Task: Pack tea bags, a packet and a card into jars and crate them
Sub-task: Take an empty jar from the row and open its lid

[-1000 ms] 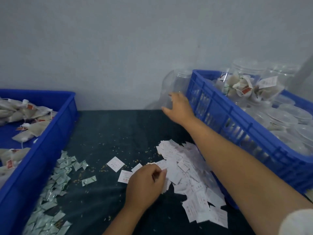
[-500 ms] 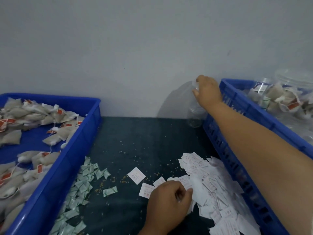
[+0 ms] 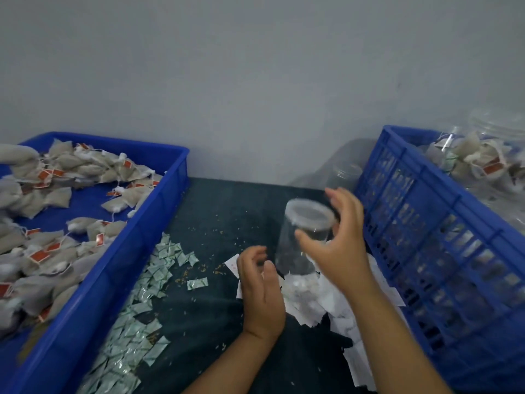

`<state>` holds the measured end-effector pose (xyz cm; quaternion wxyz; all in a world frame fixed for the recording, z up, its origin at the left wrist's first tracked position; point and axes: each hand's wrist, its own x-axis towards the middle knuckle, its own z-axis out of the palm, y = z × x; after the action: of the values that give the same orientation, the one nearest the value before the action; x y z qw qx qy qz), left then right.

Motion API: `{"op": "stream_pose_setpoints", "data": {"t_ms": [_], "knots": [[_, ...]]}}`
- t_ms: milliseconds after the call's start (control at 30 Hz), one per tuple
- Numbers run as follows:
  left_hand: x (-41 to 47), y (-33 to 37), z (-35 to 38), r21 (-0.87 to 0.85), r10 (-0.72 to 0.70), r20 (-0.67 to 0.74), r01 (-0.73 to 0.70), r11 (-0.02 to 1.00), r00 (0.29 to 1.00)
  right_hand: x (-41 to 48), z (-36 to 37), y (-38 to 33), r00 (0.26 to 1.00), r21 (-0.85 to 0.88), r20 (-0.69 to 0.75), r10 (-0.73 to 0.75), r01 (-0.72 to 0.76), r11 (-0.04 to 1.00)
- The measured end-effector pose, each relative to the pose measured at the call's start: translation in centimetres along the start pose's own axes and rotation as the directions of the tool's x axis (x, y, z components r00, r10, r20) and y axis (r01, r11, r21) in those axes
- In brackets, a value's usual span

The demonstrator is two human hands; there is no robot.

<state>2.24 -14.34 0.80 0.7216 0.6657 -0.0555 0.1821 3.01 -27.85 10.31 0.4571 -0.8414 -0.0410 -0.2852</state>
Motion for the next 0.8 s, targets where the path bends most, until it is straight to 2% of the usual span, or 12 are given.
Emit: {"op": "stream_pose_setpoints", "data": {"t_ms": [100, 200, 267, 333, 400, 533, 600, 633, 700, 767, 800], "knots": [[-0.2, -0.5, -0.1, -0.024, 0.006, 0.026, -0.006, 1.000, 1.000, -5.2, 1.4, 0.7, 0.996, 0.147, 0.062, 0.063, -0.072, 0.987], [-0.2, -0.1, -0.2, -0.120, -0.050, 0.102, 0.062, 0.991, 0.994, -8.1, 2.7, 1.4, 0.981, 0.288, 0.045, 0.190, -0.195, 0.938], [-0.2, -0.1, -0.2, -0.093, -0.087, 0.113, 0.098, 0.991, 0.990, -9.2, 3.2, 1.8, 0.962, 0.363, 0.043, 0.271, -0.268, 0.892], [-0.3, 0.0, -0.3, -0.062, -0.087, 0.113, 0.095, 0.994, 0.990, -10.0, 3.5, 2.1, 0.935, 0.423, 0.102, 0.341, -0.351, 0.836], [-0.5, 0.5, -0.3, -0.068, -0.080, 0.130, 0.090, 0.994, 0.988, -10.3, 3.6, 2.7, 0.933, 0.429, 0.163, 0.321, -0.360, 0.829], [-0.5, 2.1, -0.7, -0.079, -0.120, 0.218, 0.140, 0.987, 0.969, -10.5, 3.0, 3.5, 0.951, 0.411, 0.185, 0.248, -0.304, 0.859], [0.4, 4.2, -1.9, 0.025, -0.004, 0.296, -0.003, 1.000, 0.955, -10.6, 2.9, 3.5, 0.964, 0.433, 0.182, 0.192, -0.254, 0.865], [1.1, 5.4, -2.7, 0.119, 0.088, 0.381, -0.143, 0.982, 0.920, -10.5, 2.9, 3.5, 0.972, 0.422, 0.165, 0.170, -0.225, 0.878], [2.7, 7.9, -4.0, 0.291, 0.186, 0.630, -0.451, 0.844, 0.754, -10.5, 2.4, 3.0, 0.985, 0.365, 0.140, 0.102, -0.147, 0.919], [3.4, 9.9, -4.8, 0.337, 0.153, 0.817, -0.675, 0.656, 0.556, -11.0, 1.7, 3.2, 0.993, 0.336, 0.112, 0.049, -0.084, 0.938], [3.4, 10.5, -5.0, 0.343, 0.119, 0.862, -0.740, 0.578, 0.493, -10.7, 2.4, 2.3, 0.991, 0.306, 0.137, -0.010, -0.033, 0.952]]}}
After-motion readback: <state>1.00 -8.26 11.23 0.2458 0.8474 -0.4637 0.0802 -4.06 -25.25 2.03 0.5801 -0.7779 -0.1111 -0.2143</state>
